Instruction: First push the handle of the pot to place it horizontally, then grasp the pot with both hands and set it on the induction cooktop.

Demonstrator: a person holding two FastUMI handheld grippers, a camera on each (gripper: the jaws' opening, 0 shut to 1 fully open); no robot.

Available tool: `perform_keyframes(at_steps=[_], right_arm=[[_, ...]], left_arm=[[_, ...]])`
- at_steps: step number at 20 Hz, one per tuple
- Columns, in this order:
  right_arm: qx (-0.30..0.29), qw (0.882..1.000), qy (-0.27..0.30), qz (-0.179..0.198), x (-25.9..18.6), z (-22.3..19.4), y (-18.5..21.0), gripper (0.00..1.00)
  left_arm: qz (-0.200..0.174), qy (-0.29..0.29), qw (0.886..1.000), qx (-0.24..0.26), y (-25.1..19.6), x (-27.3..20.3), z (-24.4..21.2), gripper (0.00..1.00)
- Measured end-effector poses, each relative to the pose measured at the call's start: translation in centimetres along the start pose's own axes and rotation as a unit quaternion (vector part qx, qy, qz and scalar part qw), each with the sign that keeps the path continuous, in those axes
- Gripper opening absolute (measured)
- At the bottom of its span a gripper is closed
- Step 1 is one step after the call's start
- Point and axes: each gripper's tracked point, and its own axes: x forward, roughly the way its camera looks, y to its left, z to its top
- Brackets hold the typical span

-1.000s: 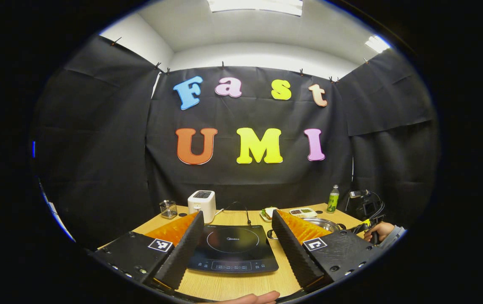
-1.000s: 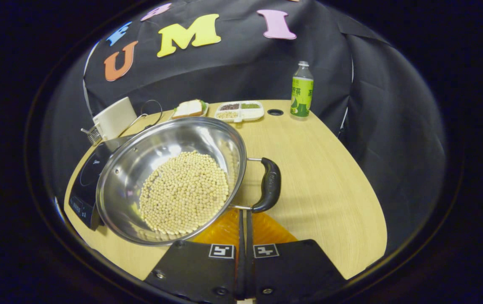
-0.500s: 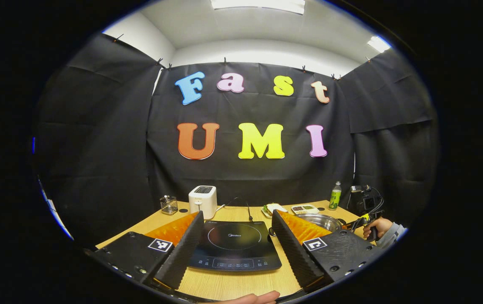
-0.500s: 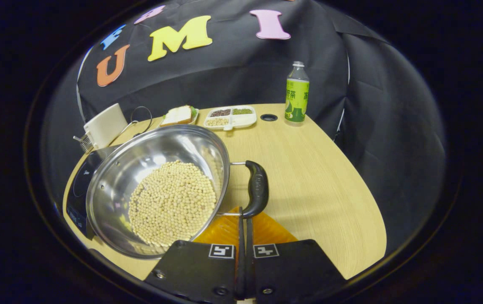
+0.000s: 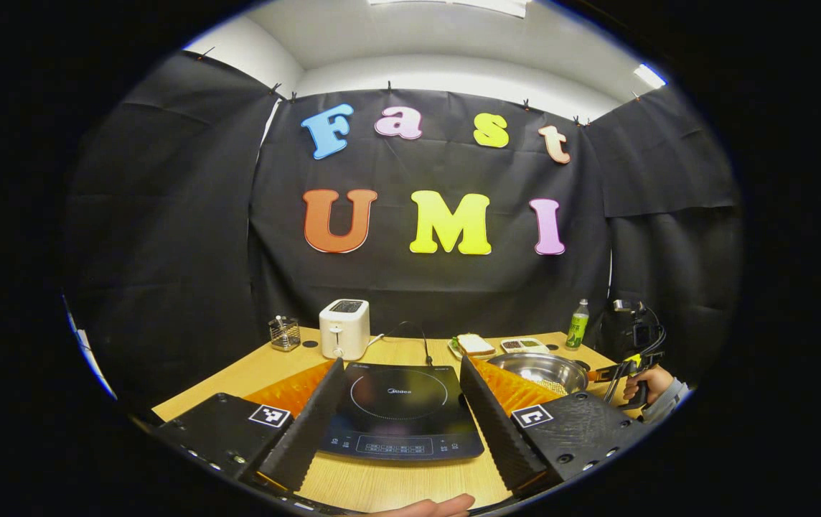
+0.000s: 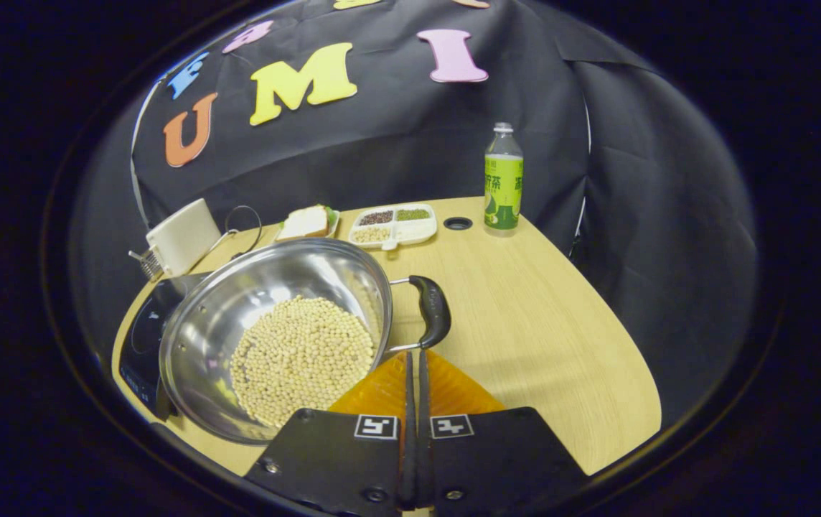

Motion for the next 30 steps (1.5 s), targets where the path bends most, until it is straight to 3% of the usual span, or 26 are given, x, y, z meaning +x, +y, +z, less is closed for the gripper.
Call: perform_keyframes(at_steps=[3, 5, 7, 9, 10, 11, 13, 22, 30], right_arm=[[-0.001, 0.999, -0.036, 0.008, -2.0, 1.5, 0.3, 0.04], [-0.009, 0.998, -0.060, 0.013, -3.4, 2.7, 0.7, 0.14], [-0.016, 0.996, -0.085, 0.015, -5.0, 3.9, 0.8, 0.32], [-0.025, 0.994, -0.107, 0.014, -6.3, 4.9, 0.9, 0.59], [-0.028, 0.993, -0.115, 0.012, -6.9, 5.4, 0.9, 0.77], [-0.033, 0.992, -0.122, 0.007, -7.4, 5.6, 0.7, 0.80], [-0.046, 0.991, -0.127, 0.002, -8.0, 6.1, 0.6, 0.98], [-0.075, 0.987, -0.139, 0.010, -12.1, 9.3, 2.1, 1.00], [-0.075, 0.992, -0.106, -0.001, -9.0, 9.8, 2.5, 1.00]], left_arm=[[0.002, 0.007, 1.000, 0.004, -0.5, 1.1, -0.5, 0.96], [0.006, 0.012, 1.000, 0.008, -0.8, 2.0, -0.8, 0.96], [0.009, 0.018, 1.000, 0.009, -1.1, 2.8, -1.1, 0.96], [0.005, 0.025, 1.000, 0.005, -1.7, 3.7, -1.5, 0.96], [0.003, 0.029, 1.000, 0.002, -2.0, 4.1, -1.5, 0.96], [0.001, 0.033, 0.999, 0.001, -2.3, 4.6, -1.8, 0.96], [0.000, 0.043, 0.999, -0.001, -2.8, 5.8, -2.0, 0.96], [-0.026, 0.082, 0.996, -0.005, -7.3, 11.0, -4.3, 0.96], [-0.047, 0.156, 0.987, 0.006, -11.0, 16.9, -10.0, 0.96]])
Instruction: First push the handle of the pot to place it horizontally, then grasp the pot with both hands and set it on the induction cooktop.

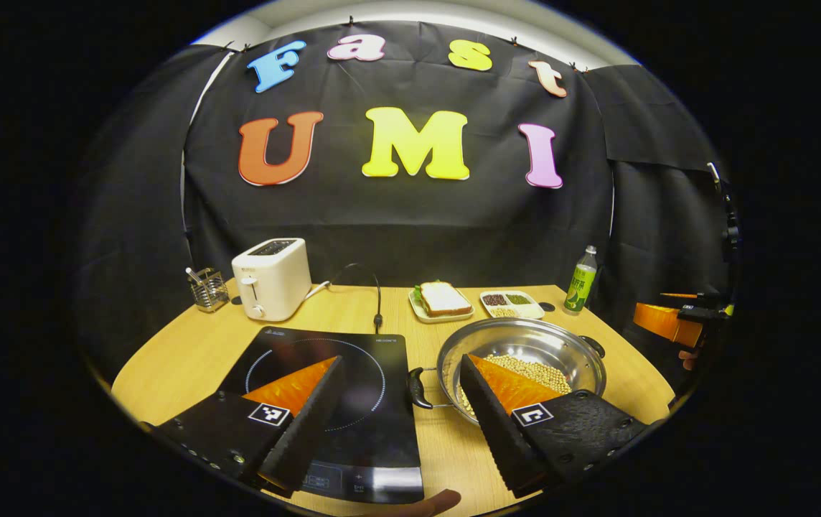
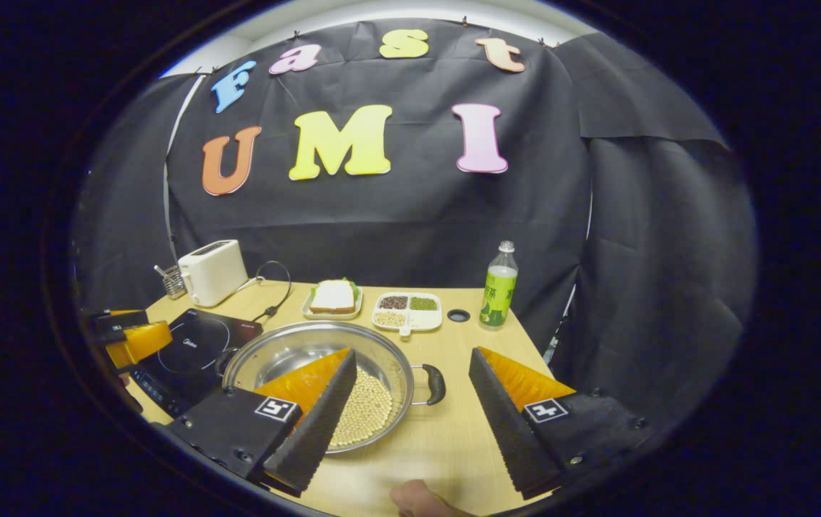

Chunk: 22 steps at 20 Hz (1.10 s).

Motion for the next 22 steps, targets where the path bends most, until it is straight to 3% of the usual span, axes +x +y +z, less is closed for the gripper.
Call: perform_keyframes(at_steps=[8, 16, 18, 22], right_arm=[[0.012, 0.999, 0.053, -0.007, 5.6, -3.0, -0.8, 1.00], [0.031, 0.995, 0.093, -0.011, 11.0, -7.1, -1.9, 1.00], [0.033, 0.996, 0.084, -0.010, 12.2, -7.4, -2.1, 1.00], [0.044, 0.993, 0.107, 0.014, 13.2, -9.2, -1.7, 0.94]], left_arm=[[0.001, 0.075, 0.997, -0.006, -0.5, 5.3, -3.5, 0.96], [-0.025, 0.125, 0.992, 0.009, -2.7, 7.7, -5.7, 0.95], [-0.022, 0.132, 0.991, 0.010, -2.5, 8.2, -6.2, 0.84], [-0.009, 0.142, 0.990, 0.015, -2.1, 8.9, -6.9, 0.74]])
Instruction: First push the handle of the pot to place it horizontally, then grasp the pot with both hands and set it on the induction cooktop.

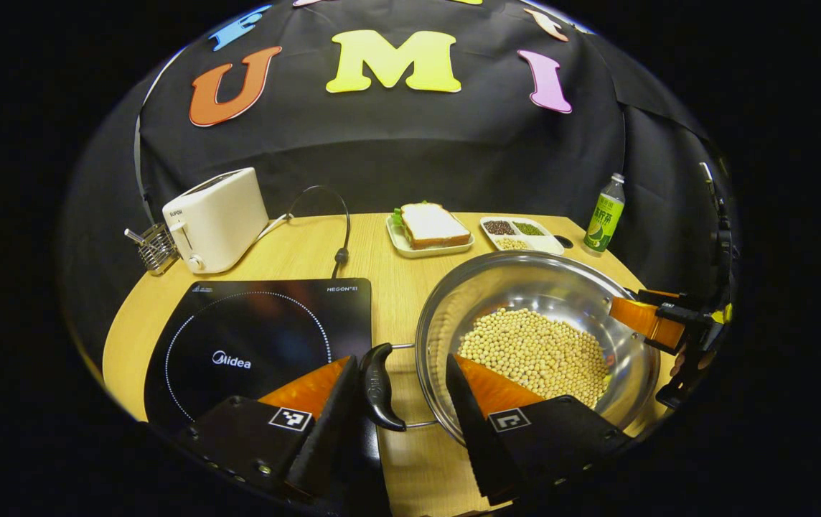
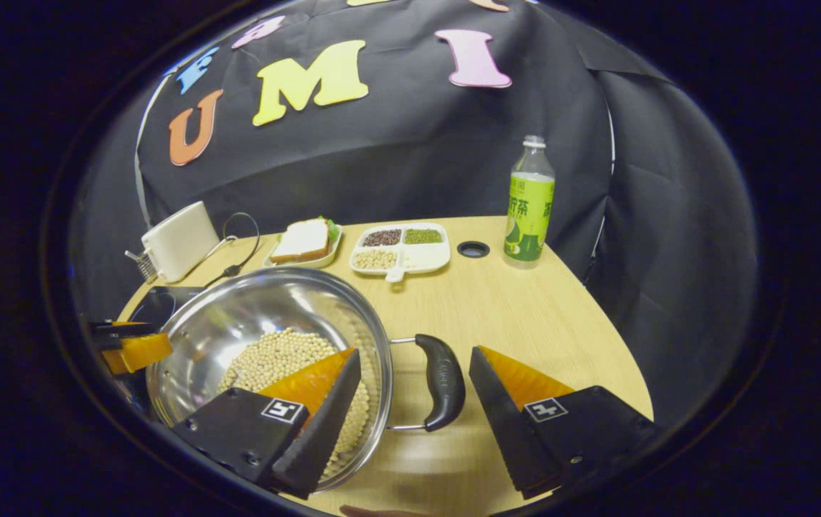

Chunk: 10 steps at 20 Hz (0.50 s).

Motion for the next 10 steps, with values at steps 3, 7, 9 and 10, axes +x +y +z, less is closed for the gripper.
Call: perform_keyframes(at_steps=[3, 7, 9, 10], right_arm=[[0.004, 1.000, 0.006, 0.009, 0.1, -0.3, 0.3, 0.87], [0.010, 1.000, 0.017, -0.003, 0.3, -1.0, -0.1, 0.82], [0.013, 1.000, 0.020, -0.005, 0.1, -1.1, 0.1, 0.71], [0.015, 1.000, 0.022, -0.008, -0.1, -1.3, 0.0, 0.69]], left_arm=[[0.006, 0.006, 1.000, -0.003, 0.0, 0.6, -0.3, 0.82], [0.021, 0.006, 1.000, 0.000, 0.3, 1.0, -0.6, 0.63], [0.023, 0.000, 1.000, -0.008, 0.3, 0.9, -0.5, 0.70], [0.023, -0.006, 1.000, -0.010, 0.3, 1.2, -0.4, 0.61]])
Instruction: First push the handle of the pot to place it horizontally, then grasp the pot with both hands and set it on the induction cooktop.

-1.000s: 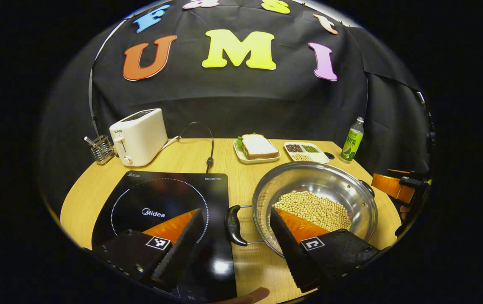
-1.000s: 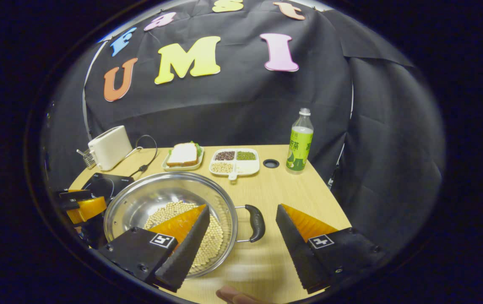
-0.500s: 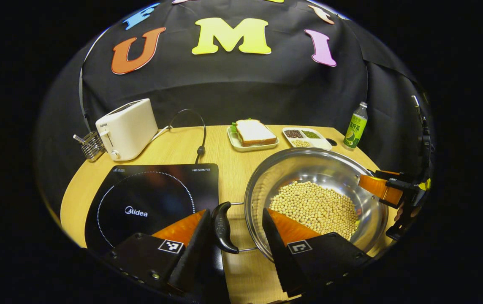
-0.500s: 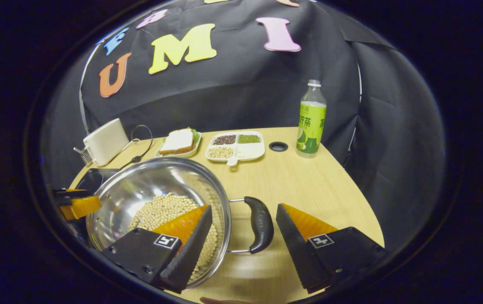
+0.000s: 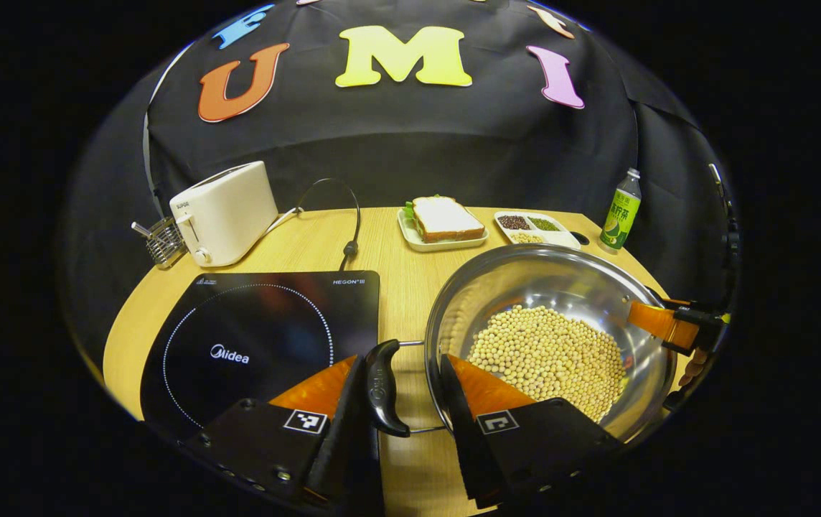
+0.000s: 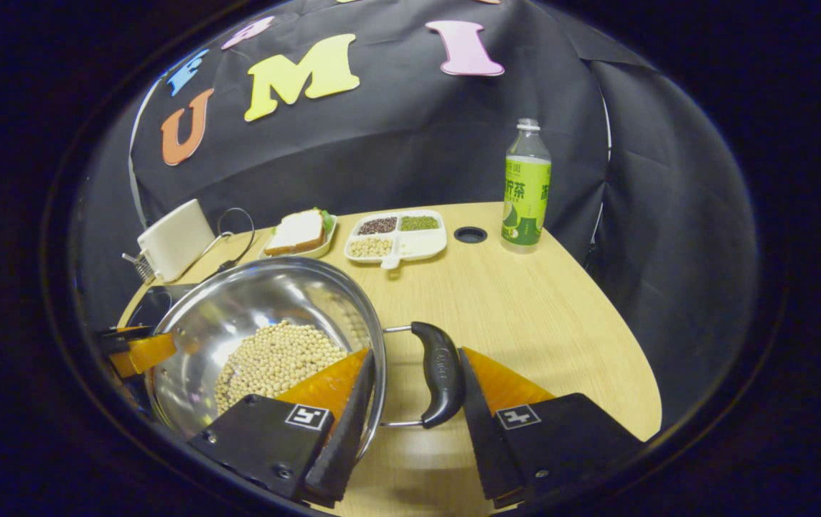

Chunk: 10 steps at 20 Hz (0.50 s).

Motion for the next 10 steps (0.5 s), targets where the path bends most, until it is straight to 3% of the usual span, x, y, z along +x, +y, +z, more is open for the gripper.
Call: perform_keyframes(at_steps=[1, 2, 3, 4, 10], right_arm=[[-0.001, 1.000, 0.002, -0.004, -0.3, -0.1, 0.0, 0.69], [-0.008, 1.000, 0.003, -0.011, -0.3, -0.2, -0.1, 0.68], [-0.011, 1.000, 0.004, -0.019, -0.7, -0.3, -0.3, 0.68], [-0.011, 1.000, 0.006, -0.027, -1.0, -0.5, -0.4, 0.67], [-0.014, 0.999, 0.013, -0.034, -4.4, -1.5, 0.8, 0.67]], left_arm=[[0.002, 0.000, 1.000, 0.002, -0.1, 0.1, -0.1, 0.70], [0.003, -0.003, 1.000, 0.008, -0.1, -0.2, 0.0, 0.60], [0.004, -0.004, 1.000, 0.020, -0.1, -0.2, 0.0, 0.67], [0.004, -0.003, 1.000, 0.025, -0.2, -0.2, -0.1, 0.57], [0.002, -0.009, 1.000, 0.010, 0.3, -3.4, -0.6, 0.57]])
